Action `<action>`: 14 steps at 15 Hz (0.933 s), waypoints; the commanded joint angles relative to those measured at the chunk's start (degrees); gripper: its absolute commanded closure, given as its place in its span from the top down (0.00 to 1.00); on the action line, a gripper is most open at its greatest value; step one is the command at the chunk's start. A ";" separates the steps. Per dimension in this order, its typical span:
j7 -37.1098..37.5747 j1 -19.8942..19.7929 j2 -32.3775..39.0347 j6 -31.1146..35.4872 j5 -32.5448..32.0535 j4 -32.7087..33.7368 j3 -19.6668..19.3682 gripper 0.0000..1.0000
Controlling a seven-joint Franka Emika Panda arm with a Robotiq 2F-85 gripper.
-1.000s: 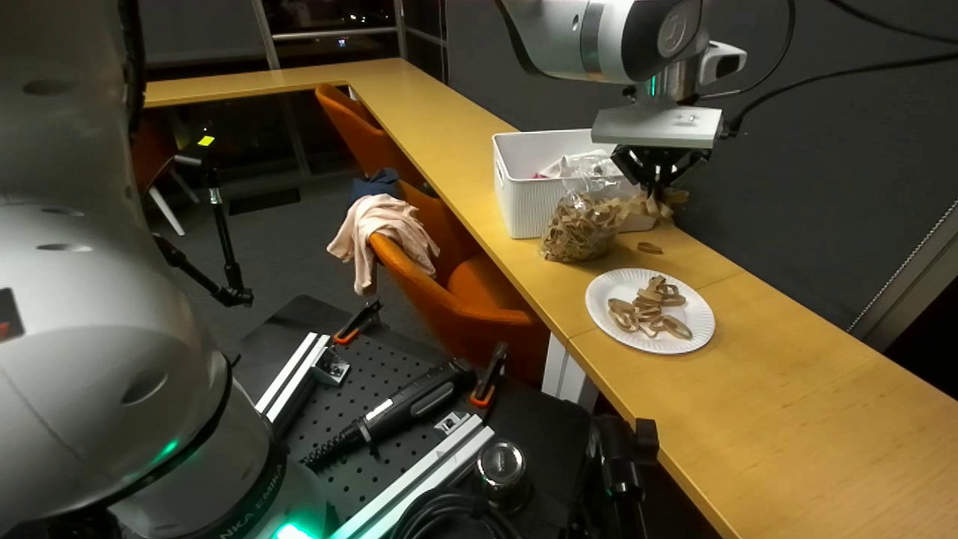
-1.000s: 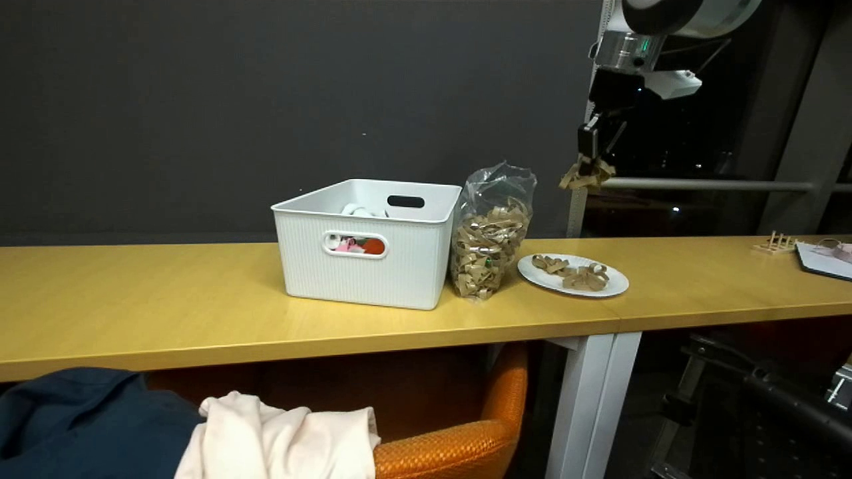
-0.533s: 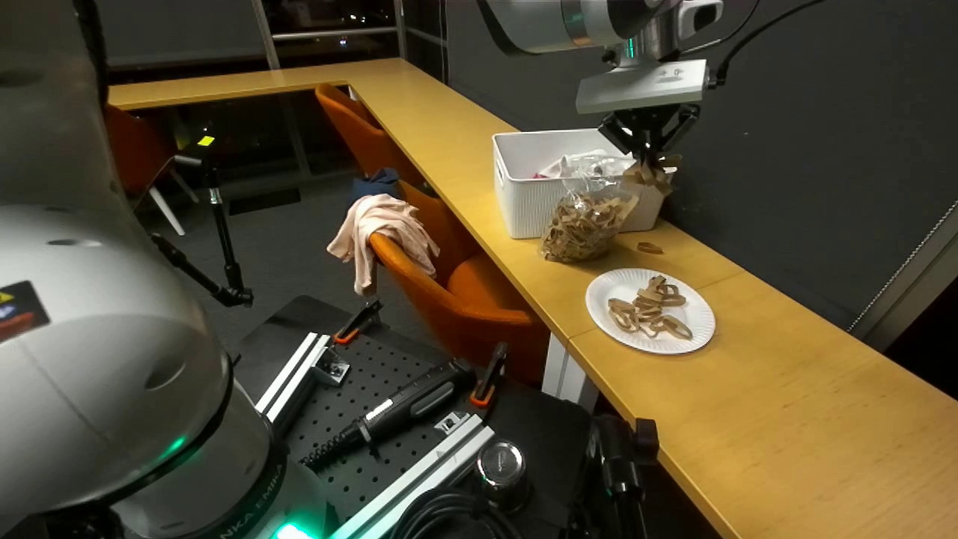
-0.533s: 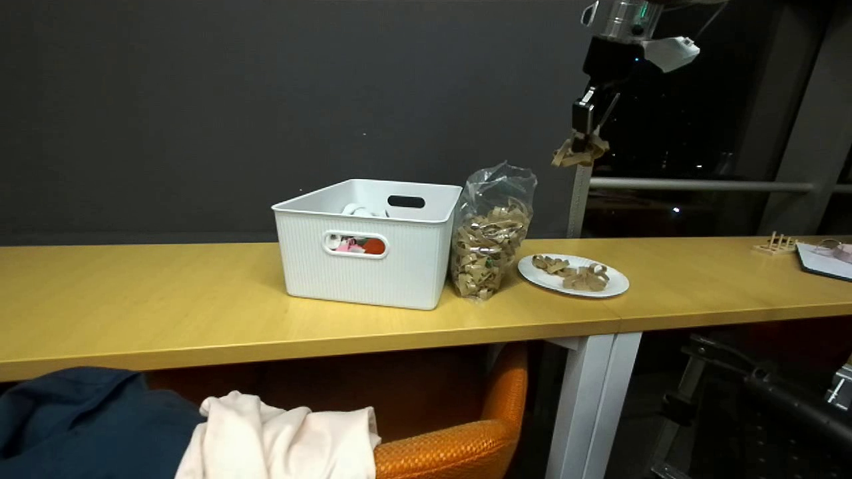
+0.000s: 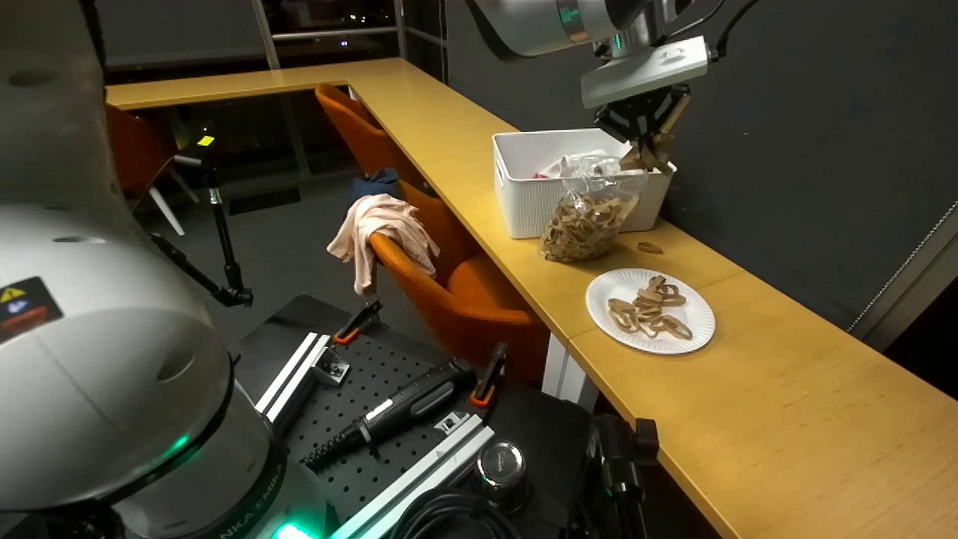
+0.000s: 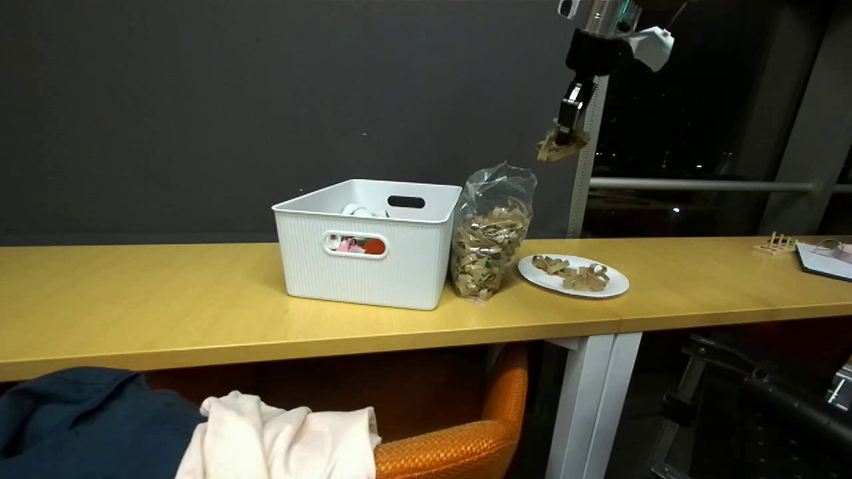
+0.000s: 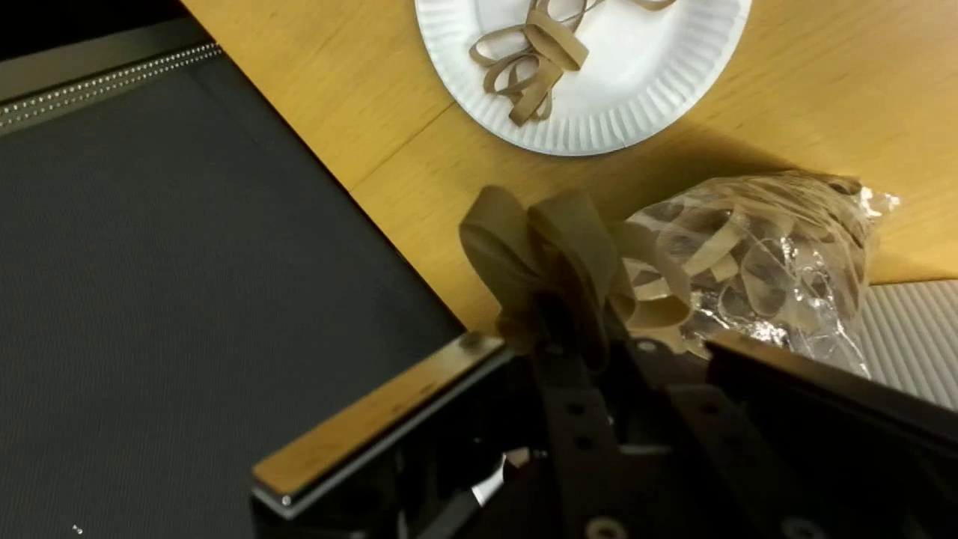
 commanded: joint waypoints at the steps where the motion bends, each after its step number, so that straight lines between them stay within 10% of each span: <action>1: -4.44 0.55 3.87 -0.68 -0.04 5.89 0.58 0.02; 14: -13.80 0.56 13.97 -1.55 4.56 13.02 4.85 0.02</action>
